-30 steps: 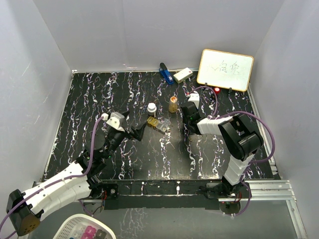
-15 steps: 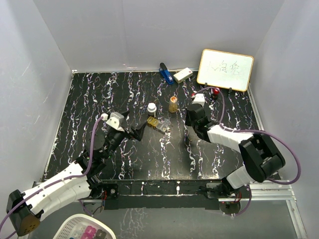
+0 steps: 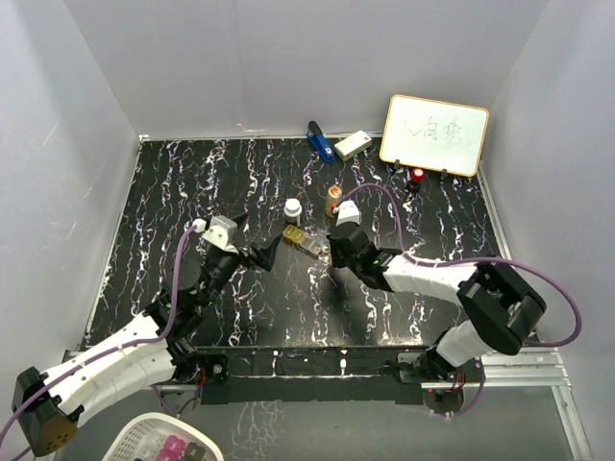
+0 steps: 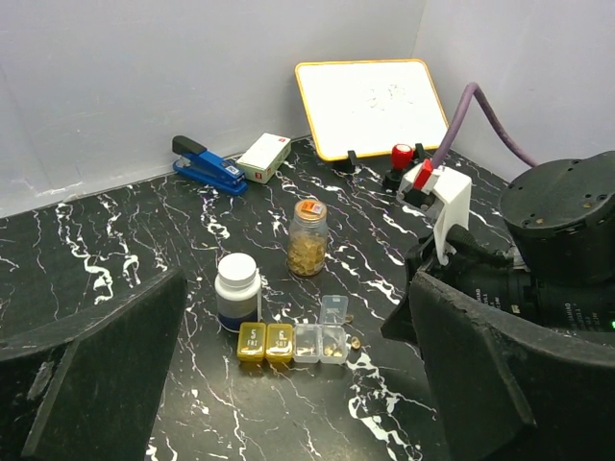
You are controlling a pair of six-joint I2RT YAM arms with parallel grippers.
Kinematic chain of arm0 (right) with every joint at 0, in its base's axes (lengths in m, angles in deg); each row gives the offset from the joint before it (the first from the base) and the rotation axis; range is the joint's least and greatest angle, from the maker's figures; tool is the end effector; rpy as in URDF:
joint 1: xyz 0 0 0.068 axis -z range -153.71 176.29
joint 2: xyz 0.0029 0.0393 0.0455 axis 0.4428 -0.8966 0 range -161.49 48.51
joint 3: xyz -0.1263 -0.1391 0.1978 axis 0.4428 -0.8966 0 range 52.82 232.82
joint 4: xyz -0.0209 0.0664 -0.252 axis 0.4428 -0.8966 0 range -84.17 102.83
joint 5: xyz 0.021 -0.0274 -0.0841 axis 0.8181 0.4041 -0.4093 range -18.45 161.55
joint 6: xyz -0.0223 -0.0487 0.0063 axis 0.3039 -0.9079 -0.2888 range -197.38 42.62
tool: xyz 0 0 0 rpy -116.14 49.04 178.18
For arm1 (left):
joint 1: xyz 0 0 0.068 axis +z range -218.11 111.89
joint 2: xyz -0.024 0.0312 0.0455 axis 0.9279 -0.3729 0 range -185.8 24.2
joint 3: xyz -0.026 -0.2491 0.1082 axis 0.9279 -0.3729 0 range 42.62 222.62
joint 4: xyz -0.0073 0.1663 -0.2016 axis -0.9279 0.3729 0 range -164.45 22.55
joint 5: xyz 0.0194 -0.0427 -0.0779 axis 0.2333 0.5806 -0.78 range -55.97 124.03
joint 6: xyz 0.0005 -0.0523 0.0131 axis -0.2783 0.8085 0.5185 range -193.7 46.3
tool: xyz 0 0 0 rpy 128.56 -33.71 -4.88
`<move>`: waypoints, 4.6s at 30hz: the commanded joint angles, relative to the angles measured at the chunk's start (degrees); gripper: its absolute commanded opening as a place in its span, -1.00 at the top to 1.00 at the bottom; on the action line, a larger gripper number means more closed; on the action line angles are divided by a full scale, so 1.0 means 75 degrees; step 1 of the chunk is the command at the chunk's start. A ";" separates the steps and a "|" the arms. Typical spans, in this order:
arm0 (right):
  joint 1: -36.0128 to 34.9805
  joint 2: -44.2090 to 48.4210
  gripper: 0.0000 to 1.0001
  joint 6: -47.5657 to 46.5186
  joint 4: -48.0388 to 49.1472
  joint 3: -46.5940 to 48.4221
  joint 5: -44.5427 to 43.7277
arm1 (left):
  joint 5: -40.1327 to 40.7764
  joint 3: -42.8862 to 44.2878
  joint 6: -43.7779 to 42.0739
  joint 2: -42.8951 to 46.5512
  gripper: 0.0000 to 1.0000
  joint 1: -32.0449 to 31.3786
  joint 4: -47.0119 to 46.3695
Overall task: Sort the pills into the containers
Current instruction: Pick up the pill from the center of the board, then place the pill in the pill container.
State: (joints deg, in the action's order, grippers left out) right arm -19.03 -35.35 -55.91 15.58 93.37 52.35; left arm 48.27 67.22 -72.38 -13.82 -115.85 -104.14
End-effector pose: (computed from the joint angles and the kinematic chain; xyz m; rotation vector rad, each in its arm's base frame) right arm 0.2143 0.2001 0.1816 -0.2918 2.2248 0.2510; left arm 0.1197 -0.1188 0.3080 0.3131 1.2794 -0.5720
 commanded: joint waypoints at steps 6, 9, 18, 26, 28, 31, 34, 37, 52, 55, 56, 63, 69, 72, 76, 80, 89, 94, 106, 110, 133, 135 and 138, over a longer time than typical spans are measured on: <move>0.0015 -0.0742 1.00 -0.0074 0.0479 0.0820 0.0166 | 0.0209 -0.0017 -0.0012 0.0159 -0.97 -0.0008 -0.0119; -0.0008 -0.0904 1.00 -0.0078 0.0539 0.0933 0.0236 | 0.0218 -0.0027 -0.0017 0.0142 -0.97 0.0000 -0.0127; -0.0028 -0.1053 1.00 -0.0215 0.0687 0.1052 0.0231 | 0.0194 -0.0047 -0.0015 0.0020 -0.97 -0.0009 -0.0223; -0.0028 -0.1650 1.00 -0.0320 0.0816 0.1437 0.0191 | 0.0182 -0.0058 0.0008 -0.0017 -0.97 0.0000 -0.0244; -0.0021 -0.1769 1.00 -0.0330 0.0846 0.1518 0.0193 | 0.0198 -0.0059 0.0003 0.0011 -0.97 -0.0009 -0.0222; -0.0019 -0.1874 0.99 -0.0366 0.0873 0.1603 0.0187 | 0.0222 -0.0072 0.0000 0.0069 -0.97 -0.0008 -0.0196; -0.0028 -0.1948 0.90 -0.0417 0.0878 0.1670 0.0137 | 0.0250 -0.0092 -0.0003 0.0111 -0.97 -0.0007 -0.0207; -0.0033 -0.1968 0.63 -0.0456 0.0885 0.1688 0.0123 | 0.0248 -0.0111 -0.0006 0.0112 -0.97 -0.0006 -0.0206; -0.0131 -0.1192 0.61 -0.0530 0.0855 0.1478 0.0158 | 0.0268 -0.0129 -0.0012 0.0068 -0.97 -0.0007 -0.0268; -0.0184 -0.0878 0.67 -0.0520 0.0721 0.1347 0.0038 | 0.0259 -0.0128 -0.0007 0.0054 -0.97 0.0000 -0.0287; -0.0188 -0.0795 0.68 -0.0517 0.0672 0.1301 -0.0012 | 0.0253 -0.0128 0.0002 0.0057 -0.97 -0.0006 -0.0291; -0.0203 -0.0445 0.72 -0.0374 0.0314 0.0793 -0.0647 | 0.0243 -0.0142 0.0037 0.0065 -0.97 0.0002 -0.0313; -0.0203 -0.0642 0.72 -0.0113 0.0046 0.0618 -0.0793 | 0.0219 -0.0122 0.0059 0.0034 -0.97 -0.0009 -0.0288; -0.0198 -0.0747 0.71 -0.0092 0.0176 0.0575 -0.0954 | 0.0226 -0.0132 0.0061 0.0011 -0.97 -0.0008 -0.0320; -0.0203 -0.1068 0.45 -0.0170 0.0302 0.0731 -0.1200 | 0.0187 -0.0110 0.0064 -0.0104 -0.97 -0.0009 -0.0353; -0.0126 -0.1467 0.41 -0.0250 0.0493 0.0935 -0.1377 | 0.0146 -0.0082 0.0082 -0.0197 -0.97 -0.0009 -0.0361; 0.0164 -0.1914 0.40 -0.0272 0.0888 0.1123 -0.1191 | 0.0181 -0.0084 0.0050 -0.0146 -0.97 -0.0009 -0.0295; 0.0221 -0.1892 0.40 -0.0293 0.1003 0.1210 -0.1149 | 0.0217 -0.0095 0.0041 -0.0179 -0.97 -0.0009 -0.0294; 0.0404 -0.2415 0.41 -0.0344 0.1121 0.1547 -0.0818 | 0.0257 -0.0127 0.0039 -0.0140 -0.97 -0.0008 -0.0296; 0.0493 -0.2522 0.41 -0.0351 0.1121 0.1588 -0.0815 | 0.0269 -0.0139 0.0026 -0.0122 -0.97 -0.0007 -0.0295; 0.0558 -0.2519 0.81 -0.0174 0.1023 0.1440 -0.0444 | 0.0341 -0.0164 0.0011 -0.0181 -0.97 -0.0003 -0.0368; 0.0548 -0.2504 0.85 -0.0176 0.1016 0.1403 -0.0446 | 0.0367 -0.0163 0.0007 -0.0181 -0.97 0.0000 -0.0380; 0.0548 -0.2445 0.99 -0.0181 0.0984 0.1378 -0.0480 | 0.0385 -0.0163 0.0005 -0.0169 -0.97 -0.0005 -0.0375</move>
State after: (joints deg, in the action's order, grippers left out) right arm -14.97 -53.97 -57.74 21.70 103.08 48.57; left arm 50.17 66.10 -72.16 -15.57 -115.85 -105.26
